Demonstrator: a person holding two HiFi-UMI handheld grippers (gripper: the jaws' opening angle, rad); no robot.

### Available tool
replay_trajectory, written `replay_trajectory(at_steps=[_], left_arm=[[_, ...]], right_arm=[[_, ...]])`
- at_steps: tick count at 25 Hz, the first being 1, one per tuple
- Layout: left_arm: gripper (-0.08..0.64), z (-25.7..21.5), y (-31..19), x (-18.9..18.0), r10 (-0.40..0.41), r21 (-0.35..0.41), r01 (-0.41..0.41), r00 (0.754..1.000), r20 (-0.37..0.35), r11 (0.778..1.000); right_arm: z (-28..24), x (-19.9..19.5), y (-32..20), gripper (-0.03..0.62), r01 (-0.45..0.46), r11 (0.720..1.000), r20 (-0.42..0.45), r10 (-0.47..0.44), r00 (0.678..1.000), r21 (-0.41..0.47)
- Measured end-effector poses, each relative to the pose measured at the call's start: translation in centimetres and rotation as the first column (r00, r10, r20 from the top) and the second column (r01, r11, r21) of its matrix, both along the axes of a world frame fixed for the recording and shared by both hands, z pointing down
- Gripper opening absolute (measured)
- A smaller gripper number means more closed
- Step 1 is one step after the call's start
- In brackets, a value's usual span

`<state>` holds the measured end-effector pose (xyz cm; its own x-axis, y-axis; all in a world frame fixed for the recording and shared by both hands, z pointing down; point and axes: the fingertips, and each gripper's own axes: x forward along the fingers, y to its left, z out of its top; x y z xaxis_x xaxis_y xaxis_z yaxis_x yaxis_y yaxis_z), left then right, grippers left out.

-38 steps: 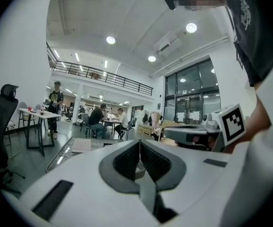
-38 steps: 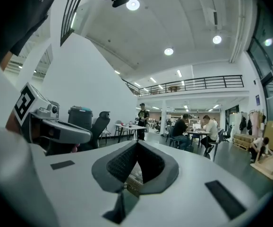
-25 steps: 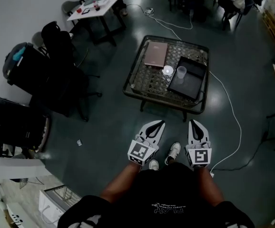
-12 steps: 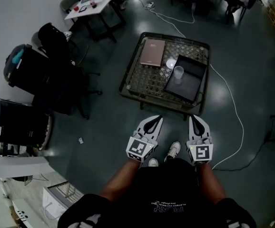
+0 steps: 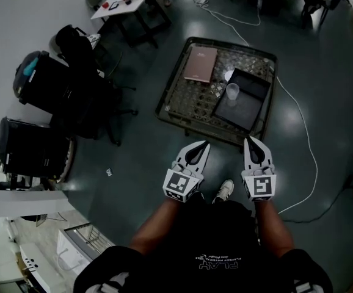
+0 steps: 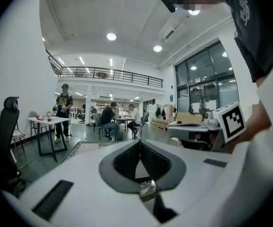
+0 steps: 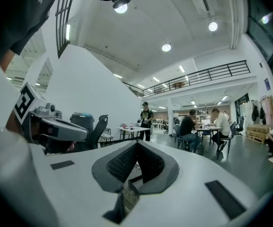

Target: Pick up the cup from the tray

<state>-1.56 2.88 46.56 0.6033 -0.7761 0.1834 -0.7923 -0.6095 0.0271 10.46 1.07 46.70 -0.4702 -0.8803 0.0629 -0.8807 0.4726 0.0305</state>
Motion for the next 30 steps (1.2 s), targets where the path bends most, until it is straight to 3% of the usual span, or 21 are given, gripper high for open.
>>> replay_trajectory(at_steps=[4, 10, 18, 30], left_arm=[[0.011, -0.3, -0.6, 0.3, -0.003, 0.011, 0.003, 1.000, 0.013, 1.000], [0.011, 0.2, -1.3, 1.3, 0.020, 0.012, -0.020, 0.999, 0.027, 1.000], [0.011, 0.3, -3.8, 0.3, -0.011, 0.020, 0.010, 1.000, 0.010, 1.000], [0.011, 1.4, -8.6, -0.1, 0.019, 0.000, -0.019, 1.000, -0.005, 1.000]], right_arm=[[-0.2, -0.3, -1.0, 0.009, 0.011, 1.000, 0.030, -0.011, 0.999, -0.001], [0.1, -0.2, -1.7, 0.009, 0.026, 1.000, 0.015, -0.026, 1.000, -0.006], [1.7, 1.4, -3.1, 0.009, 0.004, 1.000, -0.017, -0.004, 1.000, -0.030], [2.8, -0.6, -7.4, 0.009, 0.028, 0.998, -0.053, -0.030, 0.998, -0.048]])
